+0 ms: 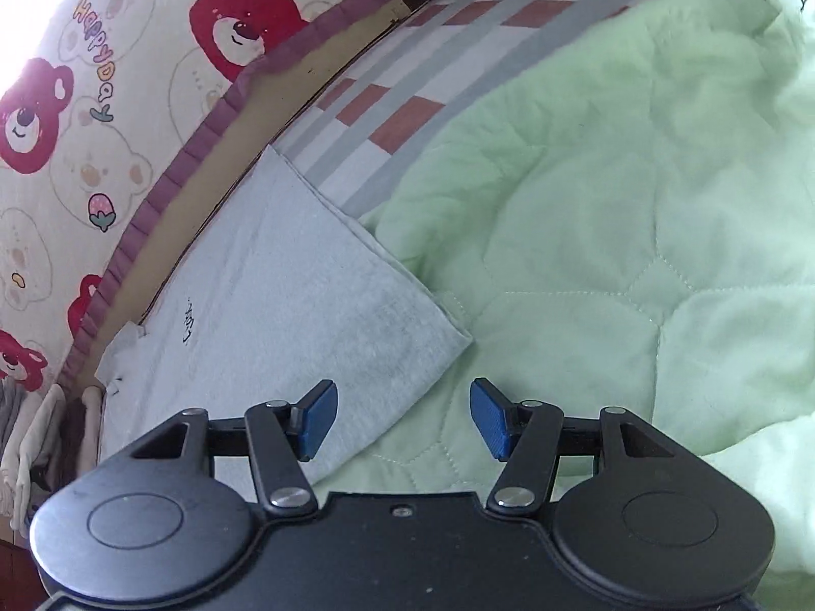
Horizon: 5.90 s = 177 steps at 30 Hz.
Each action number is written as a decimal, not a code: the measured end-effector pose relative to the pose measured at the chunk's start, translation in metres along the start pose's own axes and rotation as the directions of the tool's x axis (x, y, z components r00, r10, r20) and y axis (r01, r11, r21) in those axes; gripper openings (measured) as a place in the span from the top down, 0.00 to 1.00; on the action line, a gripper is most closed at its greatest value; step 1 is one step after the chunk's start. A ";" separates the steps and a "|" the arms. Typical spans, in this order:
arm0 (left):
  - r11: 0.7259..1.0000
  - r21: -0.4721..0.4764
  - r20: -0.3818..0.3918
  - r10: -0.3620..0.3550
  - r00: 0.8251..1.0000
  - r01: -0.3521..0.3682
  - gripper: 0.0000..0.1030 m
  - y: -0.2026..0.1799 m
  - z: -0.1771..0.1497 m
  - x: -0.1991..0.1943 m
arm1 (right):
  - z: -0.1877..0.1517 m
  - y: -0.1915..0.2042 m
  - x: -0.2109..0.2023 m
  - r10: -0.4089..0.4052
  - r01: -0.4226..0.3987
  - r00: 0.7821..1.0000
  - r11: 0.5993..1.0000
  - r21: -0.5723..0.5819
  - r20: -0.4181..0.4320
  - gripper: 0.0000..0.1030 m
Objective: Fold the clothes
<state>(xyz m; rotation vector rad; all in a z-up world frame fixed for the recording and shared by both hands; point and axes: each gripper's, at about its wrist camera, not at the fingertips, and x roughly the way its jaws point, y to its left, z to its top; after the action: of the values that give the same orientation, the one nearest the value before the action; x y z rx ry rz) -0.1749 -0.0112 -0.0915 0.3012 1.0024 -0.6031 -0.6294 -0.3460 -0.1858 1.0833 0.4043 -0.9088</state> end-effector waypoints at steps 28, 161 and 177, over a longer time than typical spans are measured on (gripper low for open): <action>0.941 -0.337 -0.111 -0.046 0.993 0.005 0.28 0.110 -0.029 0.002 | 0.029 0.018 0.018 -0.100 0.131 0.988 0.949 -0.286 0.121 0.97; 0.976 0.146 0.231 -0.191 0.954 0.160 0.97 0.038 0.348 0.275 | 0.054 0.513 0.462 0.253 -0.479 0.876 0.564 -0.673 -0.411 0.86; 0.994 0.003 0.184 -0.104 0.977 0.105 0.62 0.040 0.368 0.289 | 0.254 0.258 0.350 -0.059 0.022 0.997 0.846 -0.533 -0.053 0.44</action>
<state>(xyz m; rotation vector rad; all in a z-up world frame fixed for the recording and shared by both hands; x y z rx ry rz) 0.2195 -0.2602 -0.1504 0.1838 0.8454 -0.7104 -0.2524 -0.6796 -0.1625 0.5918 0.6931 -0.7334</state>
